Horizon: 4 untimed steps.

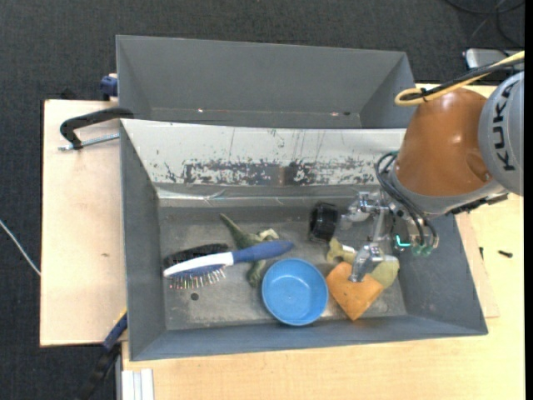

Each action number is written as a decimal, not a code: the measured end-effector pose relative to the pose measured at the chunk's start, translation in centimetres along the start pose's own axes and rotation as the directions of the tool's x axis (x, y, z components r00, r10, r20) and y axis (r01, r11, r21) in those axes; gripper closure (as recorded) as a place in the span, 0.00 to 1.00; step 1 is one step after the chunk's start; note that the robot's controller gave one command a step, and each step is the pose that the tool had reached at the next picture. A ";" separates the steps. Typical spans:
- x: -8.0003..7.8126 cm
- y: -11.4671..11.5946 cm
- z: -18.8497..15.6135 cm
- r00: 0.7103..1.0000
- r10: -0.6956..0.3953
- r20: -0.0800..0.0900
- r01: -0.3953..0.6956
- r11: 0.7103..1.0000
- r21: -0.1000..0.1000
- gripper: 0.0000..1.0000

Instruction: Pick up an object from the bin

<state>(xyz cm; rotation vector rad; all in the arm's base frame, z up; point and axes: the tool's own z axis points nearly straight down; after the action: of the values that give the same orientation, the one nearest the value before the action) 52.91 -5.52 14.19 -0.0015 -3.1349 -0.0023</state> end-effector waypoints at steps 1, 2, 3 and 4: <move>-0.7 -0.1 2.3 0.997 0.067 0.030 -0.067 0.998 -0.001 0.00; -6.6 5.7 2.8 0.996 -0.082 0.018 0.082 0.997 0.000 0.00; -4.1 -3.5 6.9 0.979 -0.205 0.007 0.205 0.979 0.004 0.00; -6.1 4.7 6.2 0.951 -0.308 0.015 0.308 0.952 0.001 0.00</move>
Offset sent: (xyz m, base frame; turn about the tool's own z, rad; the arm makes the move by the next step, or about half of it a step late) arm -0.0018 -0.0042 -0.0693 0.1110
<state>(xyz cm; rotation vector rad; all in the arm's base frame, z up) 58.99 -0.79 8.00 0.4891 -3.1125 -0.0057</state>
